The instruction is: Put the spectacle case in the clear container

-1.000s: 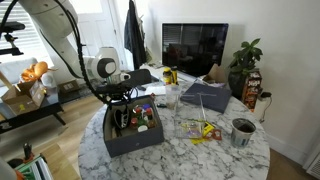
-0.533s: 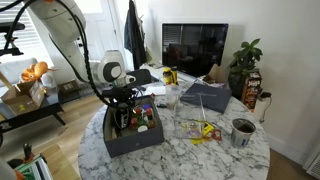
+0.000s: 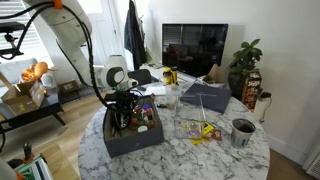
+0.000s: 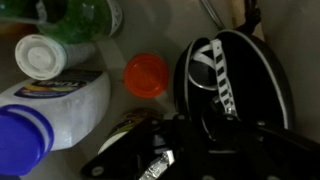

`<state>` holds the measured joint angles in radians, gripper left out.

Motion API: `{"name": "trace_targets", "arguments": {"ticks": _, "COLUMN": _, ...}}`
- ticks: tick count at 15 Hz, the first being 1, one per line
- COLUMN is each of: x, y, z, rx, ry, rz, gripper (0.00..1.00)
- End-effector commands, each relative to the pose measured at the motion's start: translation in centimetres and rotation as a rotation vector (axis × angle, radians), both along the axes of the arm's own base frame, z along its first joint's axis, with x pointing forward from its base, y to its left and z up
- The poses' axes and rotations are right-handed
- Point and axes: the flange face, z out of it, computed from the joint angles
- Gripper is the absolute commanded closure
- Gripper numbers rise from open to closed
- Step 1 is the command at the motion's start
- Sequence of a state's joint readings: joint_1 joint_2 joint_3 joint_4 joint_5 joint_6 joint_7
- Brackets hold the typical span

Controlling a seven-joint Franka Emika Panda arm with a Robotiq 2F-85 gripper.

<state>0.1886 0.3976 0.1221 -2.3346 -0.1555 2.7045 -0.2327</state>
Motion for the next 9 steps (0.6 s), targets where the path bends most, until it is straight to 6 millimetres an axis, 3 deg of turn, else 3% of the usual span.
{"name": "trace_targets", "arguments": {"ticks": 1, "x": 0.28, "y": 0.01, "z": -1.11, "rx": -0.013, "ry": -0.023, "rz": -0.006, "gripper": 0.47}}
{"name": "trace_targets", "arguments": {"ticks": 5, "x": 0.12, "y": -0.11, "z": -1.67, "rx": -0.022, "ry": -0.018, "rz": -0.007, "gripper": 0.34}}
{"name": "trace_targets", "arguments": {"ticks": 6, "x": 0.06, "y": -0.12, "z": -1.82, "rx": -0.025, "ry": -0.015, "rz": -0.006, "gripper": 0.7}}
{"name": "trace_targets", "arguments": {"ticks": 8, "x": -0.09, "y": -0.01, "z": -1.61, "rx": -0.021, "ry": -0.015, "rz": -0.004, "gripper": 0.66}}
{"name": "trace_targets", "arguments": {"ticks": 9, "x": -0.17, "y": 0.08, "z": -1.25, "rx": -0.015, "ry": -0.011, "rz": -0.001, "gripper": 0.72}}
